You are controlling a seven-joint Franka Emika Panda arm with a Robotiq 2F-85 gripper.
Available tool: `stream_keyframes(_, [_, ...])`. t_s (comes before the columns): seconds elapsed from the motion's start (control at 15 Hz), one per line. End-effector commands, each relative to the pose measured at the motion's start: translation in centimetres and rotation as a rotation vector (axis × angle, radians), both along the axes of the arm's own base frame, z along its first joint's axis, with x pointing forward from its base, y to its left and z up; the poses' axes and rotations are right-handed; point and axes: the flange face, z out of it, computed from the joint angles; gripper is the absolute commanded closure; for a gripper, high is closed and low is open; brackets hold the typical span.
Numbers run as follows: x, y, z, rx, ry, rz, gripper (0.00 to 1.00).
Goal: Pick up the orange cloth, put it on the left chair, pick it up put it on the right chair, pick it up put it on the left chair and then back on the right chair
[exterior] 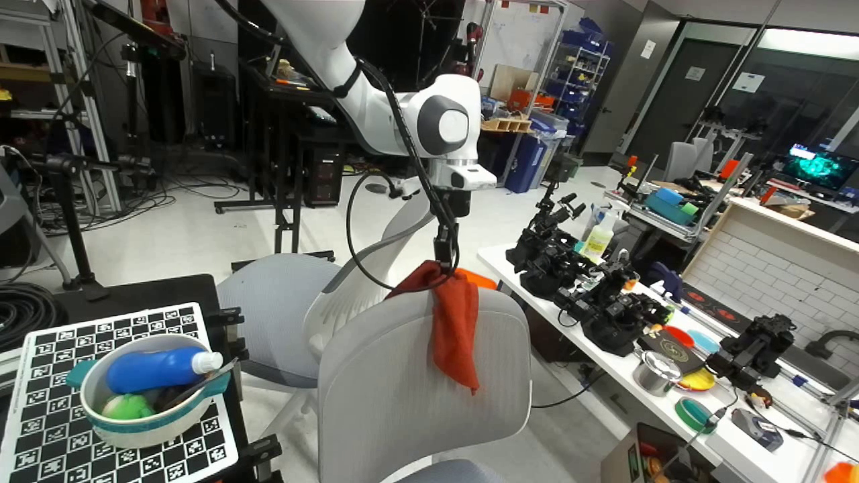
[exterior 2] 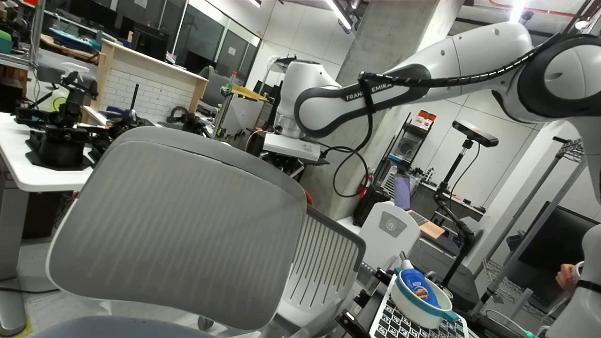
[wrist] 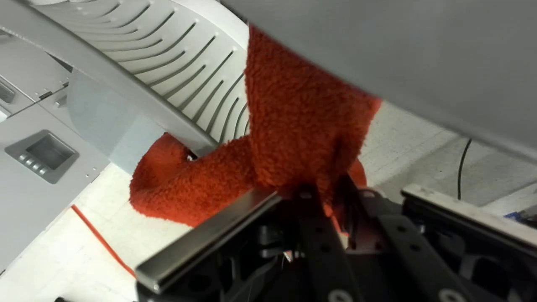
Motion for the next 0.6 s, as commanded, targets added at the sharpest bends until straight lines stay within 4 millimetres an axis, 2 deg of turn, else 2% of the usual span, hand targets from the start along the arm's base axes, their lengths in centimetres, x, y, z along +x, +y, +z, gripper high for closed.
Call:
stream_keyframes(0.0, [-1.1,-1.0,2.8,-0.004,-0.016,-0.002,0.96])
stream_keyframes(0.27, [-2.5,-2.0,4.9,-0.008,-0.039,0.004,0.96])
stream_keyframes(0.53, [-3.8,-3.4,5.1,-0.013,-0.028,-0.007,0.96])
